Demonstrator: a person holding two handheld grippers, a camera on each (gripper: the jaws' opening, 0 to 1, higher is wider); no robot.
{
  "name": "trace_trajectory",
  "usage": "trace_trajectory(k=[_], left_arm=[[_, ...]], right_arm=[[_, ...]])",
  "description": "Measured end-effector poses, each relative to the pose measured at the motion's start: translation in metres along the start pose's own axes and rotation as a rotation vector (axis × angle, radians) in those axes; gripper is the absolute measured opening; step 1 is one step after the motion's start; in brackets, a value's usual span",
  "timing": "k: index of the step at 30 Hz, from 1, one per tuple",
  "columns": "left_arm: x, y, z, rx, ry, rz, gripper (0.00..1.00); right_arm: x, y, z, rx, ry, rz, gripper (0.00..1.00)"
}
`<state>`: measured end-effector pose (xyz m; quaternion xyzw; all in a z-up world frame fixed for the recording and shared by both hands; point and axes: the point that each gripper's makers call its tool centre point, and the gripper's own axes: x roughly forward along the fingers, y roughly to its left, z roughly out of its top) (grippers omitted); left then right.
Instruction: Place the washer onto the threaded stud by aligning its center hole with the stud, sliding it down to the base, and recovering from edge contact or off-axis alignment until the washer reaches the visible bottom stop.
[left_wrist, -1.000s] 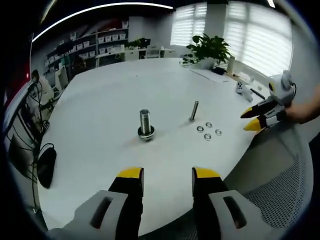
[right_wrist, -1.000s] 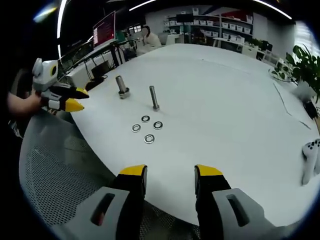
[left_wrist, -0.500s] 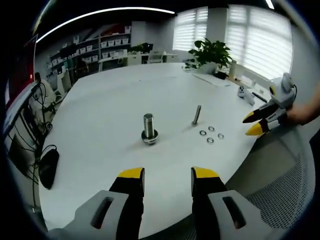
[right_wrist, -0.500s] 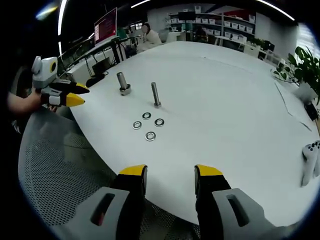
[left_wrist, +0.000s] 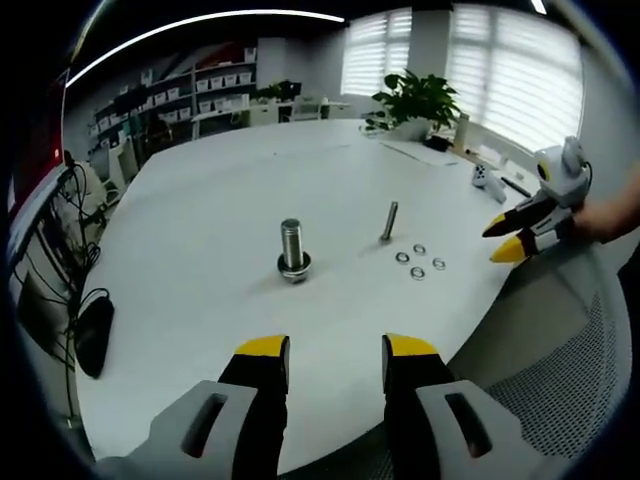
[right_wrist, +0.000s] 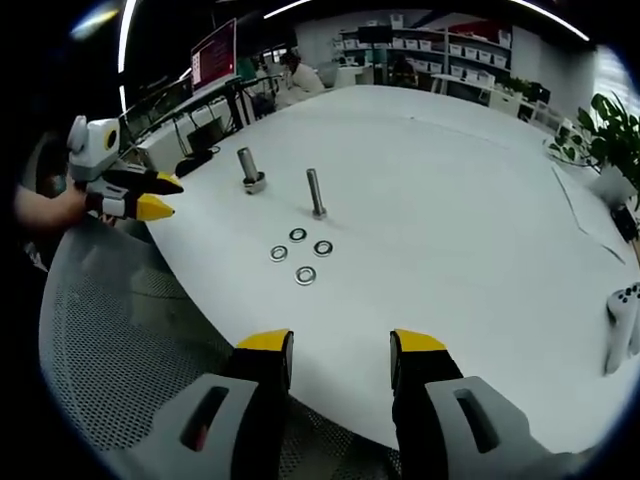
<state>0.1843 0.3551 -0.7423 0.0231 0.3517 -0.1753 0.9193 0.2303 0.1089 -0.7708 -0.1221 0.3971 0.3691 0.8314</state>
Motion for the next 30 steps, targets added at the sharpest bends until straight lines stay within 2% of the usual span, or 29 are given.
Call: trace_trajectory(k=[9,24,30], left_arm=[[-0.001,0.001,0.002,-0.011,-0.014,-0.001,0.35],[-0.002,0.003,0.004,-0.02,-0.023,0.001,0.35],[-0.003,0.003,0.004,-0.029,-0.028,-0.001,0.36]], right_arm=[[0.0,-0.001,-0.001,-0.018,0.017,-0.006,0.42],[0.0,0.001,-0.011,-0.078,0.113,0.004,0.45],[0.006,-0.004,-0.006,-0.11,0.152,0.008,0.46]])
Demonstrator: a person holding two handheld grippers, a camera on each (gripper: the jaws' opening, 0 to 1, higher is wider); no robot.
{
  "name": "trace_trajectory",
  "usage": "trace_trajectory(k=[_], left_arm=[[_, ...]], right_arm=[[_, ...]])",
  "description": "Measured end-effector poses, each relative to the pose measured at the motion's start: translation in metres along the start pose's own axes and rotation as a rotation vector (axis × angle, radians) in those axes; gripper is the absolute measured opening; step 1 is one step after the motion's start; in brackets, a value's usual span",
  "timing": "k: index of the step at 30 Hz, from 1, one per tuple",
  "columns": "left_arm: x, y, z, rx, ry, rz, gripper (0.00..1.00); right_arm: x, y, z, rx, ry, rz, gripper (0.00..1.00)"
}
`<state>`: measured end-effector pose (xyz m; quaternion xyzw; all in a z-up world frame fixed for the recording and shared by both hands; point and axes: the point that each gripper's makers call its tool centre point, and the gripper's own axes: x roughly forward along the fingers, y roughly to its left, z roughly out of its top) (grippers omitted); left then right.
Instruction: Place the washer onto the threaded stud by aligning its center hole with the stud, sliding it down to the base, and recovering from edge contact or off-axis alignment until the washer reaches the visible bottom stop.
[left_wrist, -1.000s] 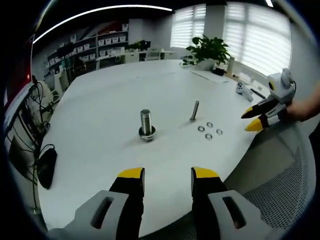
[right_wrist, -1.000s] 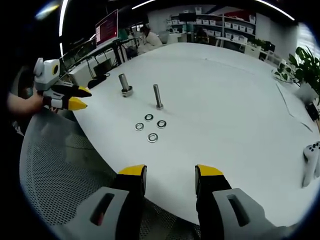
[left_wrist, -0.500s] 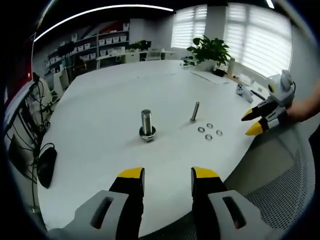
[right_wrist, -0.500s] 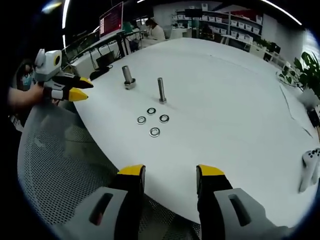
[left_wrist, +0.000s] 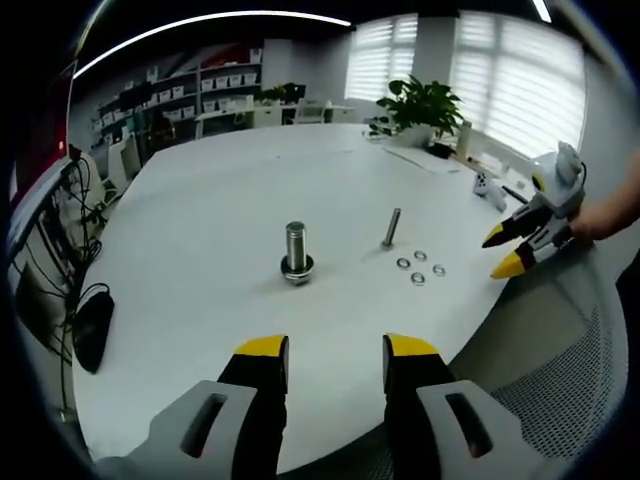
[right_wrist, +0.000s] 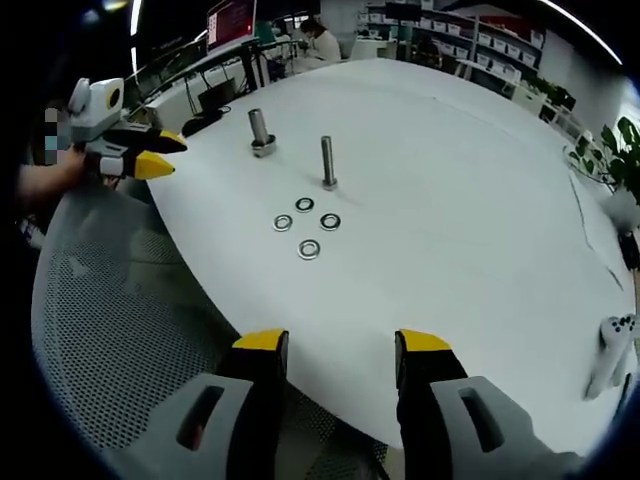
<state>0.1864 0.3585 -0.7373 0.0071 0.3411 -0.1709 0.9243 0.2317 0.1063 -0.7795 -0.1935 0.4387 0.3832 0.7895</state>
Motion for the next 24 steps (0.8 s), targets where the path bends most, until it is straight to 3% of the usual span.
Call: trace_trajectory(k=[7,13,24], left_arm=[[0.0,0.0,0.0,-0.009,-0.004,-0.007,0.36],[0.001,0.0,0.0,-0.012,-0.004,-0.006,0.36],[0.003,-0.002,0.001,-0.012,0.001,-0.012,0.36]], right_arm=[[0.008,-0.002,0.011,-0.012,0.018,0.007,0.46],[0.019,-0.003,0.028,-0.098,0.051,0.028,0.46],[0.031,-0.006,0.042,-0.105,0.087,0.05,0.44]])
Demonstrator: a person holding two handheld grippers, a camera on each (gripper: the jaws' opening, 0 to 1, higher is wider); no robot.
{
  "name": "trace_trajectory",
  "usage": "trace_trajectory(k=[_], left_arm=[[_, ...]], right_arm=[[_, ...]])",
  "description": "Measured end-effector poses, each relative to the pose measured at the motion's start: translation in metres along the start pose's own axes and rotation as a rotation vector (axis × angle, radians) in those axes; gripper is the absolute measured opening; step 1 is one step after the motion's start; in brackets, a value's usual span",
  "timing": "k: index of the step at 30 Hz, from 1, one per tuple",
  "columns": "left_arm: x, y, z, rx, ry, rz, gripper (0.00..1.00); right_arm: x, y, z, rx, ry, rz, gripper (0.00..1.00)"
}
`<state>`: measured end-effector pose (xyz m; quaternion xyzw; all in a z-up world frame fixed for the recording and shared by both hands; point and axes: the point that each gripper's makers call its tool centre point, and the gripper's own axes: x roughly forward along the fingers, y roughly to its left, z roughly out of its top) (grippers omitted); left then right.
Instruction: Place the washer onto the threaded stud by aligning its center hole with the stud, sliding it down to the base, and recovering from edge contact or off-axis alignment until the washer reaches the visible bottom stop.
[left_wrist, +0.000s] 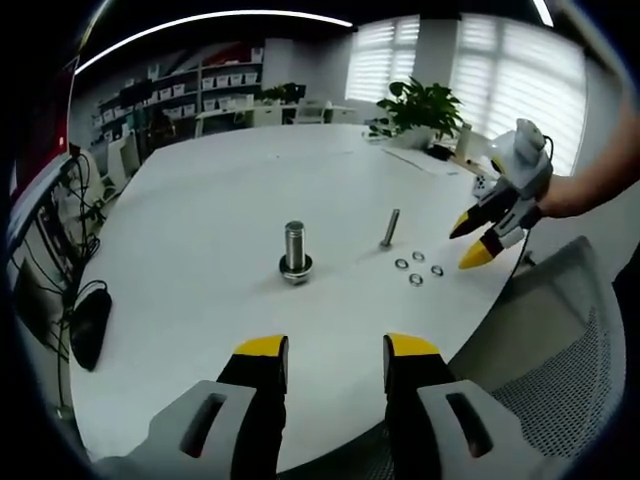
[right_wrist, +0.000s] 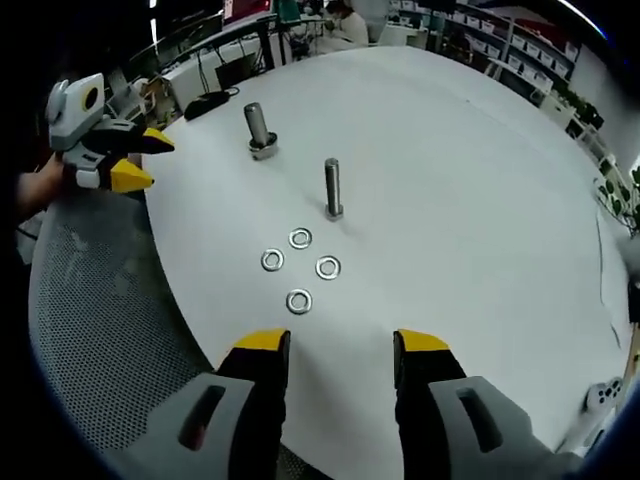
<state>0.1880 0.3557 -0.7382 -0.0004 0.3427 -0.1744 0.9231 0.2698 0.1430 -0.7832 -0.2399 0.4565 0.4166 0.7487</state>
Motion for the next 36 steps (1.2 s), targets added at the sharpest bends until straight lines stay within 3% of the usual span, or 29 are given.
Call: trace_trajectory(k=[15,19,21,28,36], left_arm=[[0.002,0.0,-0.001,0.005,0.01,-0.001,0.36],[0.004,0.0,-0.002,0.004,0.011,-0.003,0.36],[0.004,-0.001,-0.002,0.005,0.014,-0.006,0.36],[0.004,0.0,-0.002,0.001,0.015,-0.005,0.36],[0.005,0.001,-0.003,0.002,0.021,-0.001,0.36]], right_arm=[[0.011,-0.003,0.009,-0.023,0.046,0.049,0.36],[0.015,0.005,0.014,-0.04,0.056,0.082,0.33],[0.017,0.012,0.016,-0.065,0.061,0.101,0.32],[0.022,0.03,0.017,-0.27,0.097,0.125,0.28],[0.024,0.034,0.007,-0.329,0.141,0.142,0.24]])
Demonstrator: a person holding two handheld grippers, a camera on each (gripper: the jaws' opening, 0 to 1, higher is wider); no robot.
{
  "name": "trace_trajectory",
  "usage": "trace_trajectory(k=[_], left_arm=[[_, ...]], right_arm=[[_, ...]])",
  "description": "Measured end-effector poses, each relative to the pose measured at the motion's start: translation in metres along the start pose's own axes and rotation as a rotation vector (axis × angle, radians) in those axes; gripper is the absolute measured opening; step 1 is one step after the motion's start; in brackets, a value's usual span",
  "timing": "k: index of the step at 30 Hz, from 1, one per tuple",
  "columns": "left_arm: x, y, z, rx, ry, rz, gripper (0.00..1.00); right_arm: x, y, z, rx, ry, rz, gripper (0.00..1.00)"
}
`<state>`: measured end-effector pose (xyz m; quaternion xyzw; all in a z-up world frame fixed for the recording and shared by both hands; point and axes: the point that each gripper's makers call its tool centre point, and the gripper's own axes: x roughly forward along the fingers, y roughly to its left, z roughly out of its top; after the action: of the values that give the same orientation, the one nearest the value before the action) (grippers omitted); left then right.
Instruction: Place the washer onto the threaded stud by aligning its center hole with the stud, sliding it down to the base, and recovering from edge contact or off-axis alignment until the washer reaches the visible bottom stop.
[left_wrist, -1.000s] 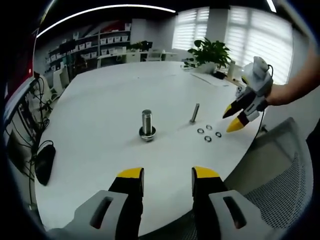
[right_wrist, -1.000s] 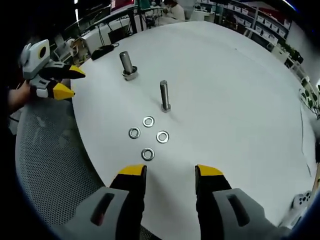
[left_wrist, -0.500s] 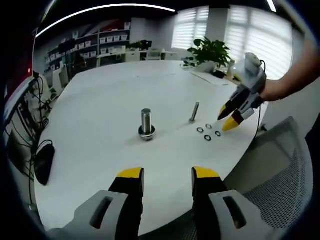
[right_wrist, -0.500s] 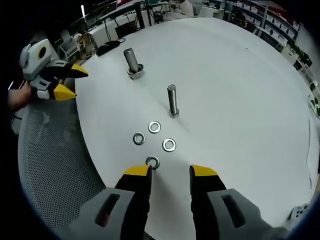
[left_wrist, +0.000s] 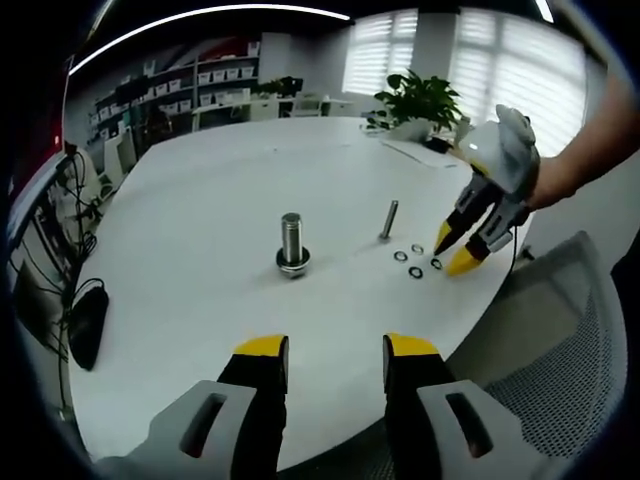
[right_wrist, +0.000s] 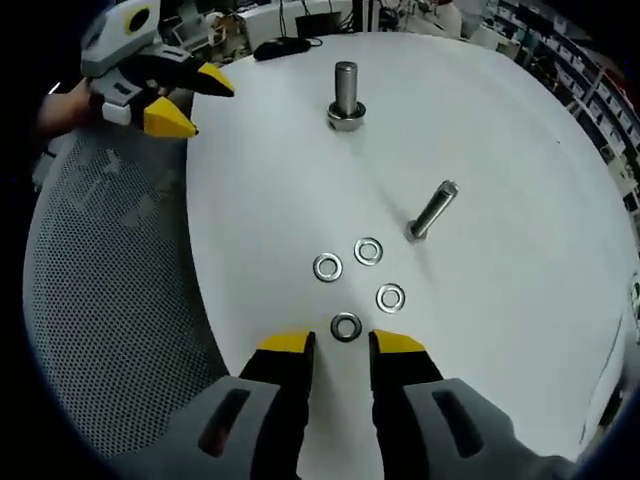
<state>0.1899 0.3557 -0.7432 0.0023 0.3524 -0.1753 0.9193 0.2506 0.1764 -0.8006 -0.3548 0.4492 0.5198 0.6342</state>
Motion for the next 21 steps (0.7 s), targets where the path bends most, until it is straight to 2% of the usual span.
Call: trace_trajectory(k=[4,7,13,17,21], left_arm=[[0.0001,-0.0002,-0.0003,0.002,0.001,-0.003,0.36],[-0.0002,0.0003,0.0005,0.005,-0.001,0.0,0.36],[-0.0016,0.0007,0.0016,0.003,-0.007,0.003,0.36],[-0.0023,0.0024,0.0027,-0.001,-0.013,0.01,0.36],[-0.0013,0.0029,0.002,0.0,-0.012,0.012,0.36]], right_arm=[[0.0011,-0.002,0.0022,0.0,-0.005,0.004,0.24],[0.0005,-0.0038,0.0021,-0.047,0.002,-0.001,0.21],[0.0019,-0.0024,0.0036,-0.073,0.059,0.028,0.21],[0.0024,0.0003,0.0025,-0.206,0.122,0.033,0.22],[0.0032,0.0013,0.0032,-0.209,0.143,0.036,0.22]])
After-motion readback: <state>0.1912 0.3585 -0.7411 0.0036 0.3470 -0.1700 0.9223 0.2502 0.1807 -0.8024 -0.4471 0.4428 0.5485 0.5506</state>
